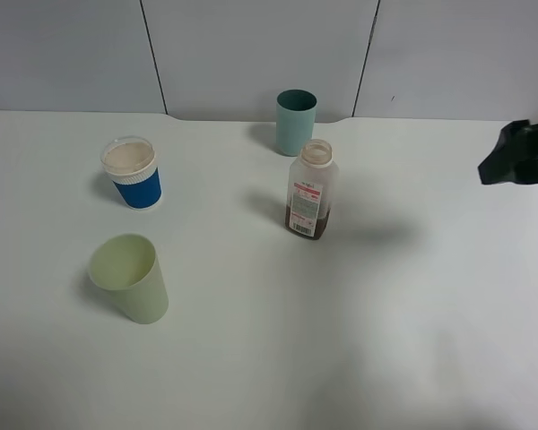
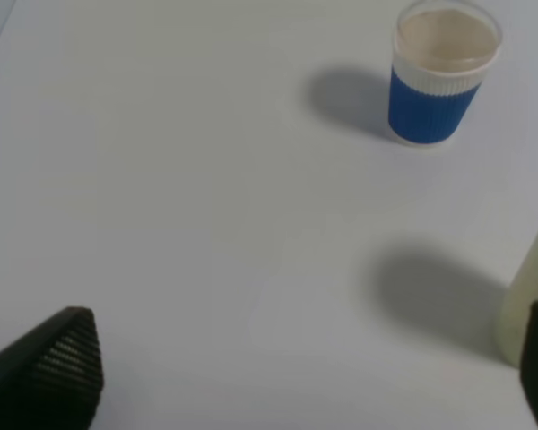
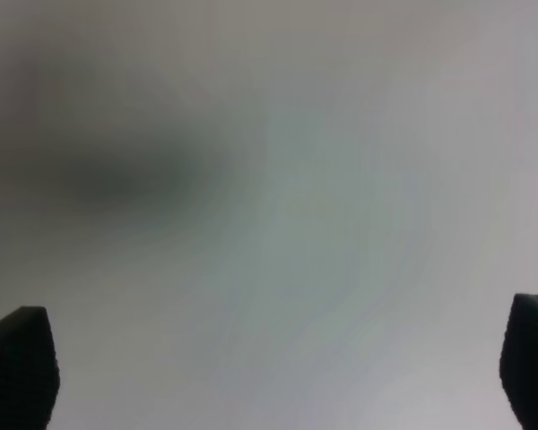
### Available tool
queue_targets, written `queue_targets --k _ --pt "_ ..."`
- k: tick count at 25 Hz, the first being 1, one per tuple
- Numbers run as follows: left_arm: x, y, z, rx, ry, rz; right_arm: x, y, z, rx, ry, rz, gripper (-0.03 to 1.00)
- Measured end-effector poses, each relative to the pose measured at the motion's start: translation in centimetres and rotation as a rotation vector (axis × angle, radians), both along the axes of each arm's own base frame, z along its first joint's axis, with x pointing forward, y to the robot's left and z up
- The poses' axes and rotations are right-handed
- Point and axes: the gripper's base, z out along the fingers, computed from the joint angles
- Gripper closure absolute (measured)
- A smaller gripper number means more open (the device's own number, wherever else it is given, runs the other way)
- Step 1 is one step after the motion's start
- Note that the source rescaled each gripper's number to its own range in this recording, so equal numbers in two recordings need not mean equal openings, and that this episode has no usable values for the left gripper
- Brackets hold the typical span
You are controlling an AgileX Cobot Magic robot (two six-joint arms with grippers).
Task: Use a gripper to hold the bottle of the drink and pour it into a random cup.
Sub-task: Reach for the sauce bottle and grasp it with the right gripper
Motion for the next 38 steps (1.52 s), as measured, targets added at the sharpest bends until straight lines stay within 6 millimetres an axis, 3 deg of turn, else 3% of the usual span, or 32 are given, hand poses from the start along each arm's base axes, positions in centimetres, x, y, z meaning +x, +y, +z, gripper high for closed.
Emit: queue_targets --k 14,21,30,33,38 --pt "0.0 0.0 0.0 0.0 0.0 0.0 3.3 6.6 -6.3 -0.069 0.066 0.292 -0.03" --pt "0.0 0.0 0.0 0.0 0.0 0.0 2.2 8.4 -9.8 -0.104 0.026 0.403 -0.03" --pt "0.0 0.0 0.0 -0.001 0.0 -0.001 1.2 8.7 -11.4 -0.114 -0.13 0.485 -0.03" --pt "0.0 0.0 0.0 -0.001 0.0 -0.001 1.0 9.5 -11.3 -0.047 -0.215 0.564 0.04" --pt "0.0 0.0 0.0 -0.001 0.0 -0.001 0.8 10.5 -10.9 0.038 -0.296 0.637 0.26"
